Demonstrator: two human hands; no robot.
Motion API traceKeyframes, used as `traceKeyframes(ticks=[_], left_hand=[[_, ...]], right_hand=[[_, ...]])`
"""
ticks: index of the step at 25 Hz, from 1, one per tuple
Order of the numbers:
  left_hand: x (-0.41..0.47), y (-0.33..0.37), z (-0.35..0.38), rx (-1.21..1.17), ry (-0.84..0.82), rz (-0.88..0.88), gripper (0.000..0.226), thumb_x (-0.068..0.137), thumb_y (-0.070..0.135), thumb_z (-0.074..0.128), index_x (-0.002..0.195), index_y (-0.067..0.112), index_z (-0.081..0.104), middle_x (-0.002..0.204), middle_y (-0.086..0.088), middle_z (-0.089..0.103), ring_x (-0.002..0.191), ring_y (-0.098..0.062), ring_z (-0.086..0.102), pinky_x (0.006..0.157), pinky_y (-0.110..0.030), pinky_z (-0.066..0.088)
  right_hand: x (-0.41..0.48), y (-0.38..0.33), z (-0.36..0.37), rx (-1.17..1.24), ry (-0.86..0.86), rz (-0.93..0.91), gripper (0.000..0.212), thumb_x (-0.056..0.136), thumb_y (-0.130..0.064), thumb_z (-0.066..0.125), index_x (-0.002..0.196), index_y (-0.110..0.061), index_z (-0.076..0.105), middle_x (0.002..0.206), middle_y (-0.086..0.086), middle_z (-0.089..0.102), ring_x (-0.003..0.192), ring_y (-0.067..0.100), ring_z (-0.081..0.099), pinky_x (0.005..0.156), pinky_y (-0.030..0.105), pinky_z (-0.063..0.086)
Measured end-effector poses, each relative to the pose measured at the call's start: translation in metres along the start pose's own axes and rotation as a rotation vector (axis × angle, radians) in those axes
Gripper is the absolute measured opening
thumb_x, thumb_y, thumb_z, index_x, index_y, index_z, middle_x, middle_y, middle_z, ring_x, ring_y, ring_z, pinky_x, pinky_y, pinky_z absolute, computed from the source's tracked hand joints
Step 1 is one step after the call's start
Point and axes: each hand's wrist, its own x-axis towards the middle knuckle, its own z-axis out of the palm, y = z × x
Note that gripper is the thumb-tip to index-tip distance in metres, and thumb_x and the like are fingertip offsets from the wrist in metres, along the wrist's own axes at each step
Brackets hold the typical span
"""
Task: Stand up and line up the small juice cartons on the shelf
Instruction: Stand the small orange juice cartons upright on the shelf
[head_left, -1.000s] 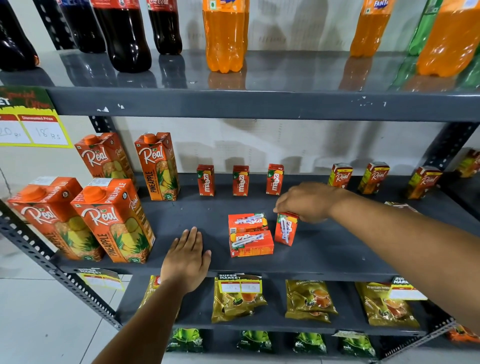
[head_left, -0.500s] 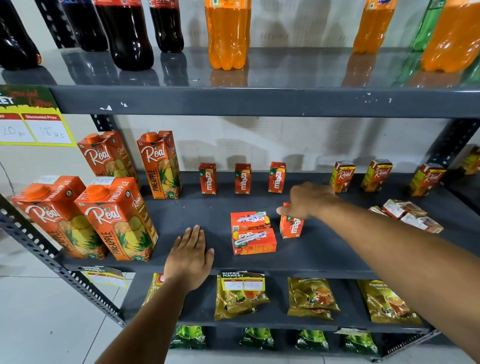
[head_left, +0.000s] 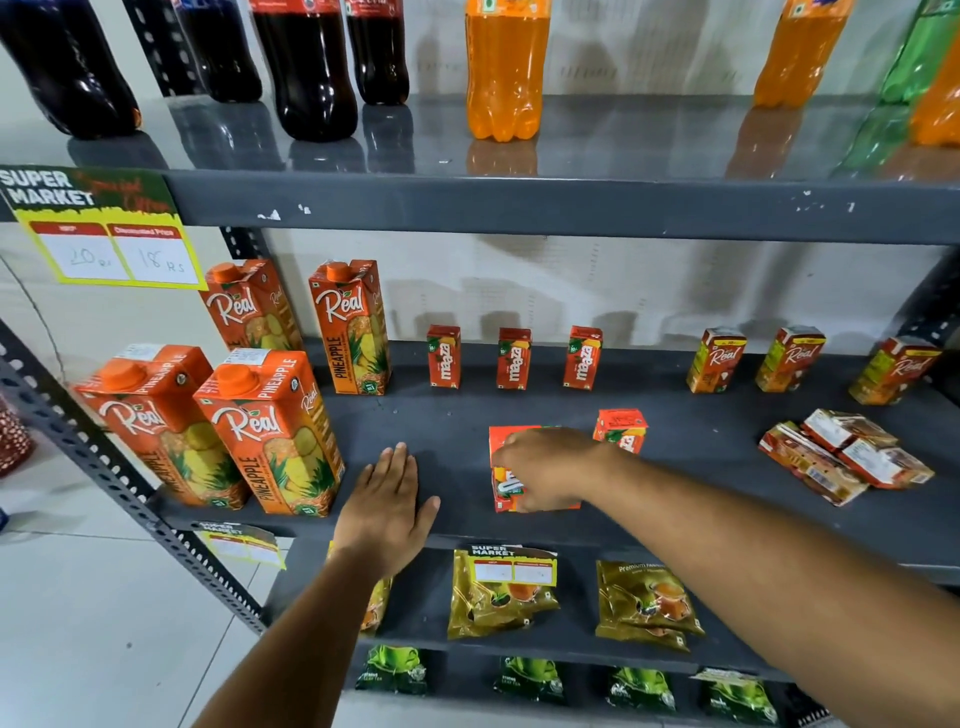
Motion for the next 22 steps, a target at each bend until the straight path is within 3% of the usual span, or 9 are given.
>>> traceKeyframes(ticks=[4, 9, 12, 15, 16, 22], left_hand=[[0.004, -0.008, -0.001, -0.057, -0.015, 0.017, 0.090, 0.080, 0.061, -0.008, 0.151, 0.009, 0.008, 0.162, -0.006, 0.002, 0.149, -0.019, 0.000, 0.115, -0.031, -0.003], [0.001, -0.016, 0.001, -0.035, 0.010, 0.039, 0.090, 0.083, 0.064, -0.007, 0.151, 0.007, 0.012, 0.162, -0.007, 0.008, 0.148, -0.021, 0.005, 0.115, -0.031, -0.002], [0.001, -0.015, 0.005, -0.020, 0.036, 0.001, 0.083, 0.089, 0.057, 0.006, 0.148, 0.001, 0.020, 0.159, -0.015, 0.016, 0.147, -0.027, 0.013, 0.114, -0.034, 0.002], [0.002, -0.015, 0.004, -0.045, 0.040, 0.003, 0.085, 0.087, 0.057, 0.002, 0.149, 0.002, 0.019, 0.160, -0.013, 0.014, 0.148, -0.025, 0.010, 0.114, -0.033, 0.001], [0.002, -0.015, 0.002, -0.050, 0.035, 0.007, 0.086, 0.085, 0.057, -0.001, 0.150, 0.003, 0.016, 0.161, -0.012, 0.011, 0.148, -0.024, 0.007, 0.115, -0.033, 0.000], [-0.001, -0.012, -0.005, -0.035, 0.011, 0.011, 0.092, 0.078, 0.058, -0.011, 0.150, 0.004, 0.004, 0.162, -0.010, -0.001, 0.148, -0.022, -0.003, 0.115, -0.032, -0.005]], right_hand=[[0.014, -0.009, 0.007, -0.002, -0.003, 0.042, 0.050, 0.079, -0.039, 0.071, 0.120, -0.015, 0.056, 0.120, 0.008, 0.060, 0.109, 0.029, 0.058, 0.080, 0.042, 0.054], [0.023, -0.022, 0.003, -0.046, 0.030, 0.075, 0.037, 0.076, -0.026, 0.071, 0.109, -0.013, 0.060, 0.110, 0.010, 0.062, 0.098, 0.031, 0.062, 0.064, 0.032, 0.047], [0.026, -0.019, -0.020, 0.177, 0.119, 0.194, 0.040, 0.067, -0.040, 0.070, 0.098, -0.016, 0.063, 0.099, 0.007, 0.061, 0.088, 0.029, 0.063, 0.061, 0.030, 0.048], [0.034, -0.018, -0.042, 0.429, 0.187, 0.298, 0.036, 0.069, -0.045, 0.068, 0.068, -0.012, 0.054, 0.069, 0.004, 0.054, 0.064, 0.022, 0.055, 0.049, 0.026, 0.037], [0.037, -0.021, -0.047, 0.466, 0.203, 0.322, 0.038, 0.071, -0.046, 0.067, 0.066, -0.011, 0.052, 0.066, 0.004, 0.052, 0.061, 0.020, 0.053, 0.047, 0.026, 0.034], [0.062, -0.049, -0.060, 0.452, 0.201, 0.464, 0.047, 0.074, -0.053, 0.068, 0.091, -0.009, 0.061, 0.077, 0.004, 0.060, 0.072, 0.022, 0.062, 0.053, 0.027, 0.047]])
